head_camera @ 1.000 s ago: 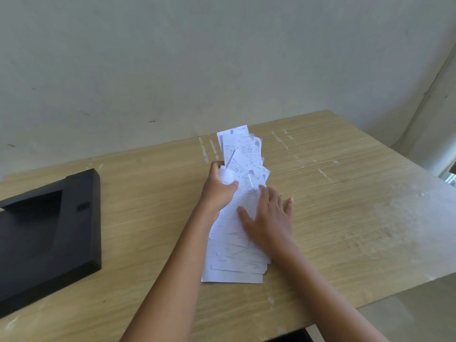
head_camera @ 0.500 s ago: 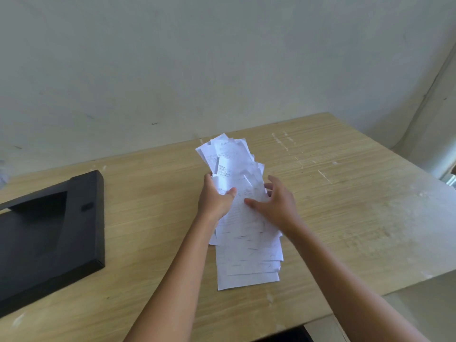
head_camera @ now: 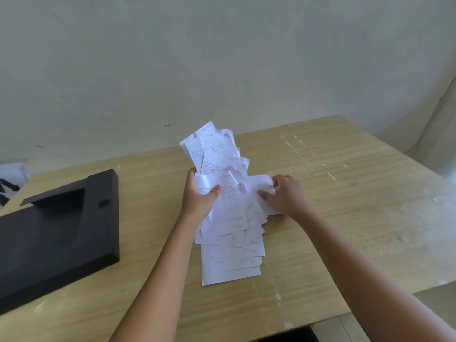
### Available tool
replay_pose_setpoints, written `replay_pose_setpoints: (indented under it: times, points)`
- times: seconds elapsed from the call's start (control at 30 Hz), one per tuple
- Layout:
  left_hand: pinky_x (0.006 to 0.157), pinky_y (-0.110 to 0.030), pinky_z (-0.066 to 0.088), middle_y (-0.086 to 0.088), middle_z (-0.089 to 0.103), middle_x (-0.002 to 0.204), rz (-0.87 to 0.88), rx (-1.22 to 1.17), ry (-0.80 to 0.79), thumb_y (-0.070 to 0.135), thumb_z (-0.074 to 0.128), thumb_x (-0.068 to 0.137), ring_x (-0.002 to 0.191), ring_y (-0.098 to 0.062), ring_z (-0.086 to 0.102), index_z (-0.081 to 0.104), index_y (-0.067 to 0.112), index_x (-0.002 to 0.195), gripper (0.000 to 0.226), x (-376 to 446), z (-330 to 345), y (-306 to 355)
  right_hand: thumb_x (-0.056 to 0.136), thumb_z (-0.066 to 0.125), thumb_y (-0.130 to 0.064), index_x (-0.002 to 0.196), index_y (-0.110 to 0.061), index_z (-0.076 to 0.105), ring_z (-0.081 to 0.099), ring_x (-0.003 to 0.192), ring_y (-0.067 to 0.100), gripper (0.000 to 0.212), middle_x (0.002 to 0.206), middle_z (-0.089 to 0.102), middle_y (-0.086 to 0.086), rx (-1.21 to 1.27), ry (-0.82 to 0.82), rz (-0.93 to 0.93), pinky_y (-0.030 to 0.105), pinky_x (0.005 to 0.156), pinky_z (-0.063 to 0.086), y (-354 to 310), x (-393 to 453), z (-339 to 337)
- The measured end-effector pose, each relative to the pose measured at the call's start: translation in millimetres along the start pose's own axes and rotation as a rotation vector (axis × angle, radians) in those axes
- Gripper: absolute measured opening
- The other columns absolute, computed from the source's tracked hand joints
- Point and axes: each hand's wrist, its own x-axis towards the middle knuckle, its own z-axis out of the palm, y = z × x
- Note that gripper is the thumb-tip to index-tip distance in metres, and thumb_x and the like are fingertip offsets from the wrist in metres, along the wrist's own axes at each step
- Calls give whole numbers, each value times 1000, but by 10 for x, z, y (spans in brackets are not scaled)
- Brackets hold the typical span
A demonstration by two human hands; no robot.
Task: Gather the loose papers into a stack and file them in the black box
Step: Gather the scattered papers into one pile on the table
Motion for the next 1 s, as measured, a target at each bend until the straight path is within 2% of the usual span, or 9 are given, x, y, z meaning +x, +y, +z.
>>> replay_pose_setpoints:
  times: [0.13,0.23,0.37,0.5,0.67,0.73,0.83,0.9,1.0]
  points:
    - [81,-23,43,13,49,137,11,16,46,15,72,93,120,-12,50,37,32,148,68,-34,-77,-57,82,72,-53,119,-7,59,52,113,33,61,117,60,13,-160,13,-27,38,98,40,-67,-30,89]
    - [93,-24,38,19,43,135,7,50,63,14,73,93,122,-6,43,37,30,149,69,-86,-115,-108,81,73,-51,119,-9,58,53,116,33,58,119,63,12,-142,-18,30,38,97,41,-81,27,123]
    - [85,-18,42,23,57,124,27,81,85,14,77,88,117,-3,56,51,30,134,55,-121,-162,-222,82,75,-40,117,-13,62,56,116,32,45,114,68,6,-34,-36,96,36,92,44,-92,24,107]
    - [75,-6,40,33,55,113,33,55,82,12,78,87,99,25,53,51,33,128,53,-142,-183,-233,88,70,-14,121,-8,60,63,103,29,35,109,65,5,497,79,144,30,71,46,-113,-58,19]
    - [88,-22,50,16,61,126,39,12,84,16,80,85,112,-5,61,48,33,136,63,-135,-192,-249,79,82,-11,124,-3,61,72,90,32,51,109,73,20,1153,-137,116,41,76,59,-197,-213,-107]
    - [89,-27,53,14,64,126,46,-22,82,15,79,86,112,-6,64,49,36,132,59,-137,-180,-247,77,83,-14,122,-4,62,73,85,28,51,103,76,17,1084,-262,33,36,71,58,-280,-293,-57]
    - [85,-28,53,14,66,121,64,-64,76,18,75,88,110,-8,65,51,39,127,50,-168,-165,-209,79,82,-23,105,-15,69,69,75,19,31,86,73,0,625,-180,-61,29,59,53,-390,-352,124]
    - [85,-28,51,14,66,124,76,-92,69,19,69,91,113,-8,63,53,40,127,44,-189,-158,-183,76,82,-33,98,-17,68,60,86,19,31,88,66,-5,368,-81,-101,31,74,46,-401,-363,283]
    - [90,-24,47,12,65,130,91,-191,77,6,53,97,119,-7,61,55,36,131,46,-226,-141,-131,72,81,-49,120,-20,57,40,119,24,61,121,56,2,225,-41,-103,28,94,24,-428,-413,480]
